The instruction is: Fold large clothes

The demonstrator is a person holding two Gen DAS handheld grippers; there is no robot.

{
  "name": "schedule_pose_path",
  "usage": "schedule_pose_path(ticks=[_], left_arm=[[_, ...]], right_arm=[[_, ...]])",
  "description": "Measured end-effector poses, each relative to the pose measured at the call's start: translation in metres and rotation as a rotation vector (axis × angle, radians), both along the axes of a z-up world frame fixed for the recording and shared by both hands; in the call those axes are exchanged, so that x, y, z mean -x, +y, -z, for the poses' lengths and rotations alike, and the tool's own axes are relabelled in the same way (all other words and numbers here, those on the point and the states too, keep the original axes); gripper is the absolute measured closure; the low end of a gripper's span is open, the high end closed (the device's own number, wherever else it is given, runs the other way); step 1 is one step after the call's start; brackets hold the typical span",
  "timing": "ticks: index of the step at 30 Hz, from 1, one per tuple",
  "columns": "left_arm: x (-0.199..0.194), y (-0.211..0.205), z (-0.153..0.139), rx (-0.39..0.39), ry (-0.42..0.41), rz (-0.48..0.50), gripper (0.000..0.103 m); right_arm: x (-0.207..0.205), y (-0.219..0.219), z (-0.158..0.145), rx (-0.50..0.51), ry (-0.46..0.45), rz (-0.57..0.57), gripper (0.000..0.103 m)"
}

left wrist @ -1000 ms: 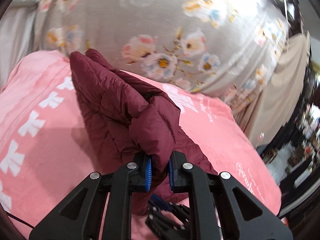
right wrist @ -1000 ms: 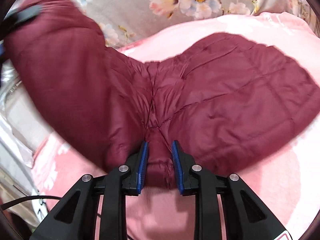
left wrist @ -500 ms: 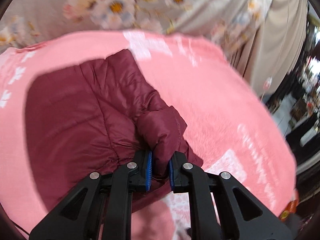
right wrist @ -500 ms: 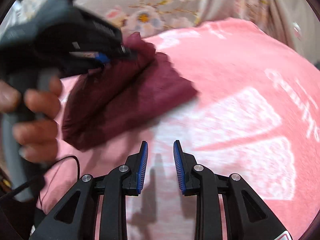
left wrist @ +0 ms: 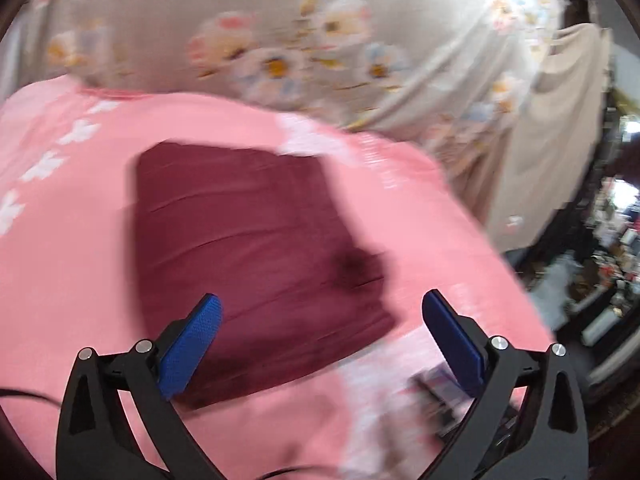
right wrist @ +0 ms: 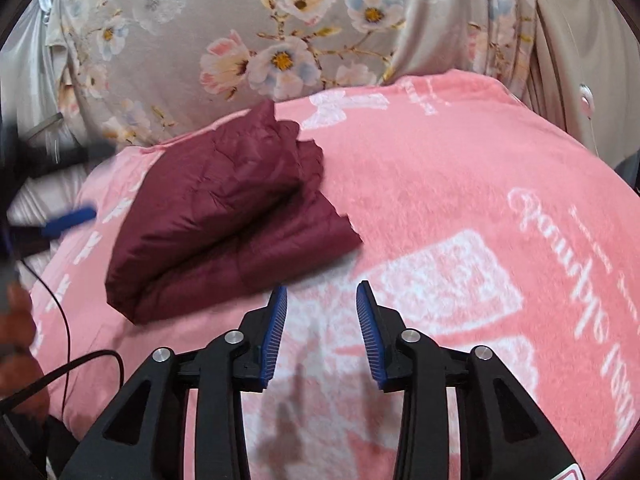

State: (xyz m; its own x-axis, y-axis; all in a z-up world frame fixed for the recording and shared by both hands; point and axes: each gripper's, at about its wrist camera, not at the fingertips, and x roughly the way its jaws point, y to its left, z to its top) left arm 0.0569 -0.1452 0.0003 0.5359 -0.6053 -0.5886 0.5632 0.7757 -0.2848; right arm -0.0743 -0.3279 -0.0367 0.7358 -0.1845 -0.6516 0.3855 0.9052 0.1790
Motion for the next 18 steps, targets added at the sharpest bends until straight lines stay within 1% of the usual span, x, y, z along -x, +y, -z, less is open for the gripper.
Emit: schedule_pose_path(ticks=[1,2,3,4,6,7,9,10,12,13,14,15,16,17,18], left_arm=[[-0.006,0.005,0.009,-0.045,0.018,-0.028,0.006],[-0.014,0.011,0.025,-0.103,0.050,-0.061,0.009],[-0.019,0.015,0.036,-0.136,0.080,-0.082,0.013],[-0.025,0.021,0.052,-0.174,0.122,-0.107,0.018],[-0.030,0.029,0.071,-0.198,0.169,-0.114,0.018],[-0.030,0.029,0.079,-0.225,0.172,-0.118,0.018],[-0.028,0.025,0.089,-0.287,0.145,-0.124,0.018],[-0.027,0.025,0.090,-0.294,0.139,-0.127,0.018],[-0.030,0.025,0.092,-0.287,0.131,-0.138,0.022],[-0.033,0.027,0.092,-0.274,0.147,-0.139,0.029],[-0.037,0.026,0.091,-0.254,0.163,-0.127,0.043],[-0.040,0.024,0.089,-0.247,0.170,-0.115,0.051],[-0.044,0.025,0.085,-0.245,0.165,-0.113,0.061],[-0.045,0.027,0.079,-0.239,0.153,-0.116,0.067],[-0.048,0.033,0.073,-0.221,0.150,-0.113,0.068]], right_arm=[[-0.005,0.002,-0.004,0.000,-0.011,-0.019,0.060],[-0.010,0.003,-0.008,0.004,-0.020,-0.037,0.055],[-0.014,0.007,-0.011,0.011,-0.027,-0.047,0.049],[-0.023,0.007,-0.016,0.026,-0.036,-0.059,0.047],[-0.037,0.010,-0.022,0.047,-0.043,-0.065,0.042],[-0.043,0.011,-0.025,0.043,-0.046,-0.068,0.041],[-0.054,0.011,-0.028,0.017,-0.048,-0.070,0.040],[-0.060,0.010,-0.028,0.002,-0.047,-0.066,0.040],[-0.076,0.004,-0.024,-0.045,-0.034,-0.038,0.040],[-0.083,0.001,-0.021,-0.065,-0.024,-0.025,0.040],[-0.090,-0.002,-0.016,-0.093,-0.015,-0.021,0.041],[-0.097,-0.004,-0.012,-0.121,-0.006,-0.023,0.054],[-0.102,-0.005,-0.008,-0.142,-0.001,-0.036,0.069],[-0.107,-0.004,-0.005,-0.164,0.010,-0.048,0.094],[-0.107,-0.003,-0.006,-0.172,0.002,-0.041,0.095]])
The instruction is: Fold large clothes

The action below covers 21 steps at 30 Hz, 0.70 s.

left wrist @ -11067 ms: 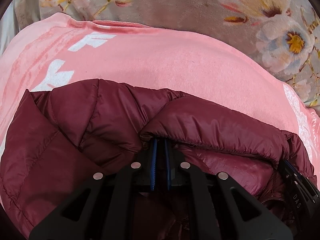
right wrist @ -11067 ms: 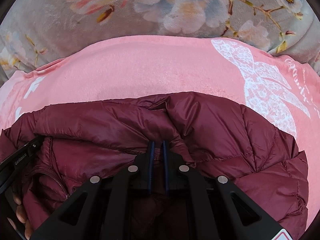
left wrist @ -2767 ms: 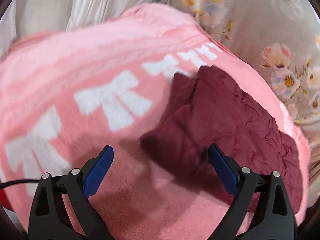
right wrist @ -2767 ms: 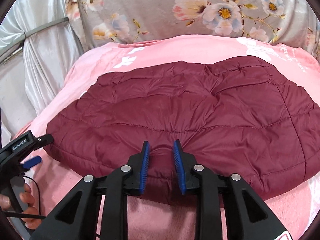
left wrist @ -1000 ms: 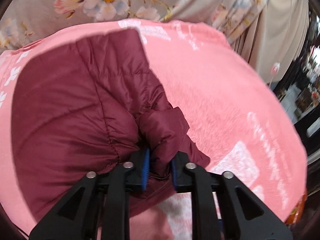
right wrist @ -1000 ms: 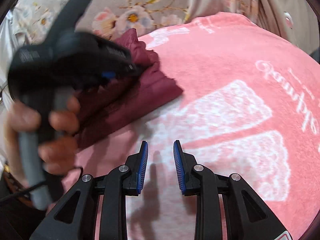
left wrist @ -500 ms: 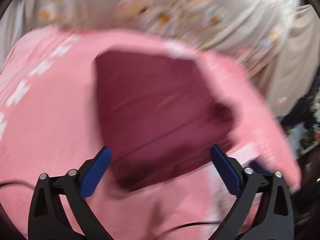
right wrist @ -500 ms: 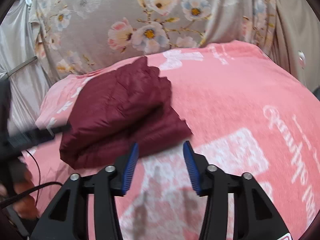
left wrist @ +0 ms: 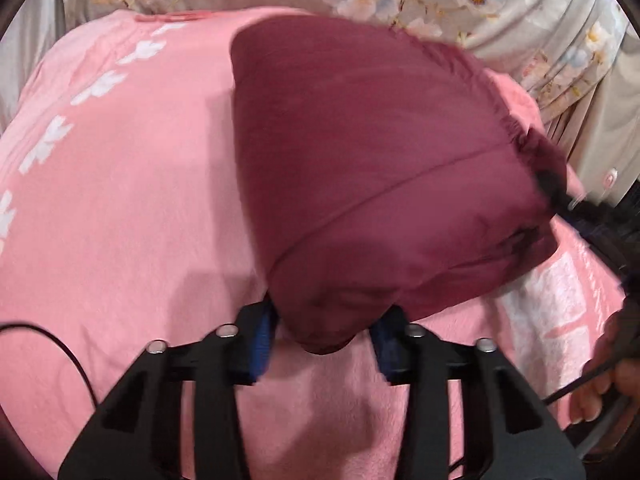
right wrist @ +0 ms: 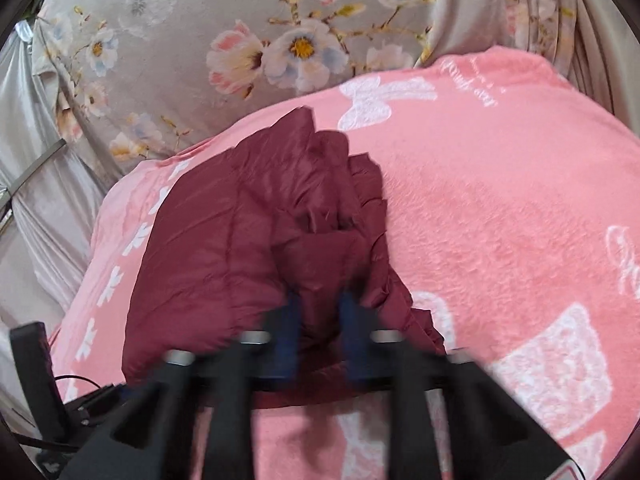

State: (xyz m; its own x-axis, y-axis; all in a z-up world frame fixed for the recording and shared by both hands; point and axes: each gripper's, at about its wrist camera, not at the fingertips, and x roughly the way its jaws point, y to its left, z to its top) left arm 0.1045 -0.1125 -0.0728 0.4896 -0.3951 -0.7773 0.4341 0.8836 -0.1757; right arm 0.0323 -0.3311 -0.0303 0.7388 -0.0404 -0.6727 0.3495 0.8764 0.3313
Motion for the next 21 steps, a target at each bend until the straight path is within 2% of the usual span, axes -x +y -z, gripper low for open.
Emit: schedule_pose_path(ticks=[3,5,7,9,12,17,19,21], left_arm=[[-0.012,0.024,-0.019,0.050,-0.020,-0.017,0.074],[-0.017,0.036,-0.027,0.050,-0.042,-0.027,0.076],[-0.022,0.040,-0.024,0.029,-0.045,-0.033,0.076],[-0.027,0.037,-0.008,-0.008,-0.023,-0.044,0.076],[-0.028,0.035,0.015,-0.021,0.020,-0.056,0.076],[-0.027,0.039,0.011,-0.025,0.012,-0.056,0.076],[-0.025,0.048,0.002,0.015,0.028,-0.046,0.076],[-0.022,0.064,-0.011,0.066,0.053,-0.007,0.076]], right_arm=[[0.013,0.011,-0.015,0.000,-0.079,-0.003,0.098],[0.026,0.023,-0.024,0.022,-0.112,-0.005,0.098],[0.032,0.034,-0.015,0.047,-0.080,0.004,0.098],[0.029,0.039,0.006,0.059,-0.010,0.019,0.098],[0.026,0.035,0.036,-0.005,0.064,0.031,0.098],[0.019,0.035,0.049,-0.010,0.109,0.031,0.097],[0.023,0.036,0.043,0.001,0.108,0.030,0.096],[0.032,0.036,0.035,0.006,0.094,0.038,0.079]])
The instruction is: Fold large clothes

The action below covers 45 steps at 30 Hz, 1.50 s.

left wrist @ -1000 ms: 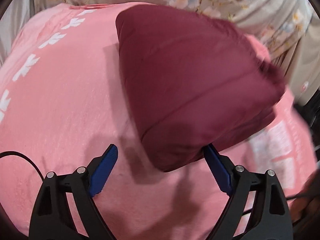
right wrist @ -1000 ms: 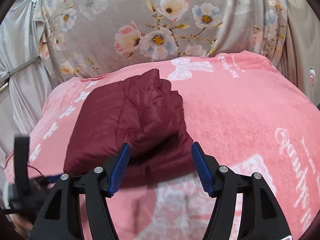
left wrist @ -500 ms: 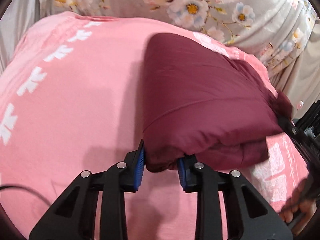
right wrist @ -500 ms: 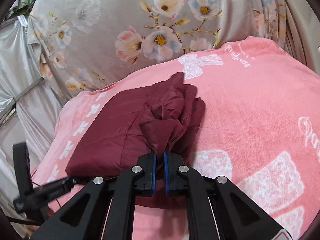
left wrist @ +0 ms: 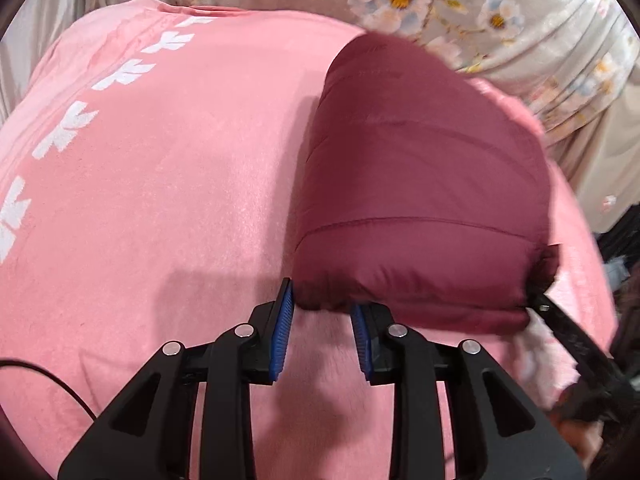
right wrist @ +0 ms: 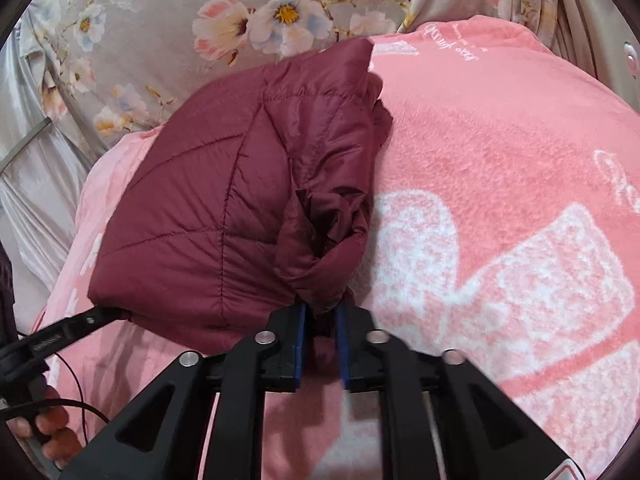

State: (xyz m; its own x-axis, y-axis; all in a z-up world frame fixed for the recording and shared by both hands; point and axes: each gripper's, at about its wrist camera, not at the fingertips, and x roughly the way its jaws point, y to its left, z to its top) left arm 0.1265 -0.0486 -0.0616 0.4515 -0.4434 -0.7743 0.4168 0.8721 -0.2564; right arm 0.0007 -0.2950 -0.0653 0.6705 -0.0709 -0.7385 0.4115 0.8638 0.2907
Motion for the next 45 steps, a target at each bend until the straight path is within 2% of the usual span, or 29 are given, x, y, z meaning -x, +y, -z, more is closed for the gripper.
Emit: schedule_pose_path(ticks=[2,5,8,12,14,17,19,23,30,31,33,39,45], left_arm=[[0.003,0.019,-0.017,0.022,-0.013,0.025,0.075],[0.000,0.037,-0.046,0.007,-0.091,-0.005,0.072],[-0.011,0.039,-0.083,0.027,-0.182,-0.036,0.072],[-0.041,0.007,-0.123,0.024,-0.273,-0.052,0.071],[-0.059,-0.016,-0.135,0.043,-0.271,-0.035,0.071],[-0.087,-0.052,-0.144,0.071,-0.229,-0.007,0.071],[-0.100,-0.079,-0.145,0.062,-0.236,0.000,0.071],[-0.126,-0.129,-0.131,-0.027,-0.263,0.008,0.071],[-0.168,-0.166,-0.062,-0.134,-0.192,-0.015,0.071],[-0.173,-0.168,-0.053,-0.139,-0.180,-0.018,0.070],[-0.178,-0.169,-0.037,-0.132,-0.165,-0.020,0.069],[-0.177,-0.171,-0.017,-0.115,-0.202,-0.032,0.061],[-0.176,-0.171,-0.002,-0.104,-0.244,-0.054,0.055]], right_arm=[[0.016,0.000,-0.012,0.028,-0.017,0.016,0.075],[0.040,-0.006,-0.039,0.074,-0.044,0.069,0.075],[0.040,-0.010,-0.075,0.138,-0.095,0.103,0.075],[0.001,-0.014,-0.129,0.193,-0.168,0.091,0.075],[-0.024,-0.015,-0.147,0.192,-0.202,0.081,0.075],[-0.064,-0.022,-0.158,0.163,-0.212,0.078,0.075],[-0.094,-0.029,-0.154,0.130,-0.191,0.087,0.076],[-0.143,-0.042,-0.127,0.064,-0.122,0.117,0.076],[-0.171,-0.067,-0.050,0.053,0.010,0.211,0.078],[-0.172,-0.069,-0.043,0.059,0.019,0.219,0.083],[-0.172,-0.074,-0.031,0.060,0.023,0.224,0.083],[-0.175,-0.084,-0.009,0.038,0.007,0.221,0.084],[-0.180,-0.082,0.000,0.045,0.005,0.213,0.083]])
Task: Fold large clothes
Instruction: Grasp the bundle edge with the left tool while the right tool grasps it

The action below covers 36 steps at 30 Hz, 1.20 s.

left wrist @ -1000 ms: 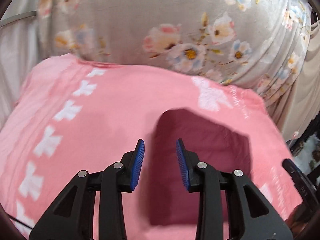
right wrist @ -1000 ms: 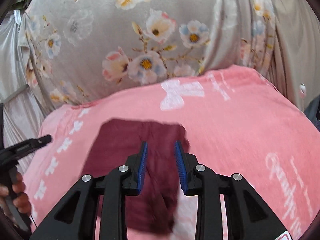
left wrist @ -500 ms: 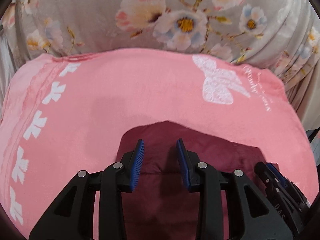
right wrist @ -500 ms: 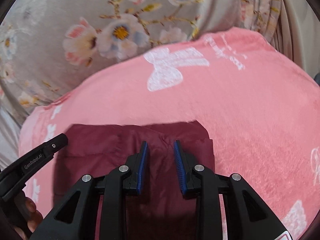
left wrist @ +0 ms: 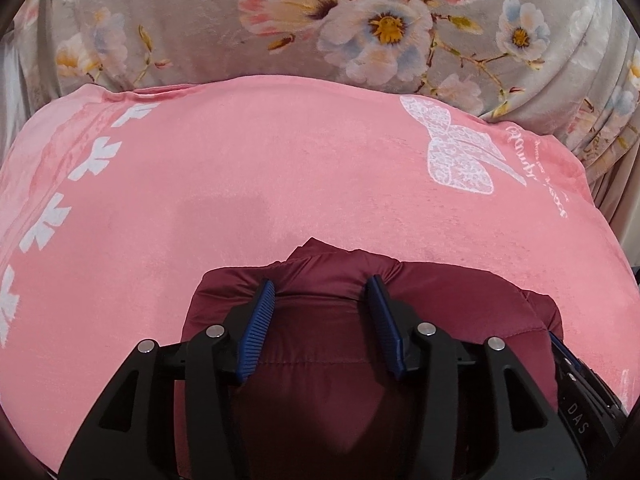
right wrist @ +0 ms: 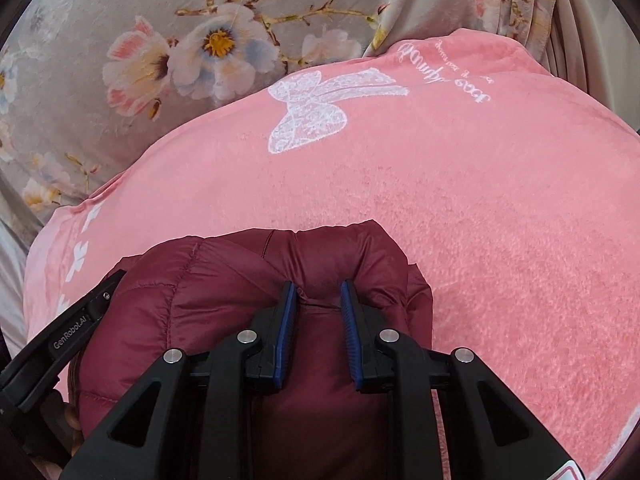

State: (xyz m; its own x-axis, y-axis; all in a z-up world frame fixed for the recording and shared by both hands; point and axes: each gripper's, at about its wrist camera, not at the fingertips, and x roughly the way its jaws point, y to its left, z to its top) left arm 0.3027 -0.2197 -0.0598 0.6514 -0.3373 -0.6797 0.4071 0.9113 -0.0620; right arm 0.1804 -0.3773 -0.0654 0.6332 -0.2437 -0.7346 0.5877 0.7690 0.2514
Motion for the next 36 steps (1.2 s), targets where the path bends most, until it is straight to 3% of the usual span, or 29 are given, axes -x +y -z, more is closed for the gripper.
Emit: schedule_pose_path(ticks=[8,30,36], left_arm=[[0.002,-0.007,0.007,-0.023,-0.047,-0.012,0.052],[0.003,-0.014,0.009,-0.055,-0.077,-0.030,0.052],[0.001,-0.017,0.010,-0.068,-0.072,-0.036,0.048]], right_arm=[[-0.003,0.000,0.006,0.003,0.009,-0.002,0.083],[-0.009,0.010,0.011,0.079,0.057,0.018,0.083],[-0.008,0.008,0.011,0.061,0.044,0.018,0.083]])
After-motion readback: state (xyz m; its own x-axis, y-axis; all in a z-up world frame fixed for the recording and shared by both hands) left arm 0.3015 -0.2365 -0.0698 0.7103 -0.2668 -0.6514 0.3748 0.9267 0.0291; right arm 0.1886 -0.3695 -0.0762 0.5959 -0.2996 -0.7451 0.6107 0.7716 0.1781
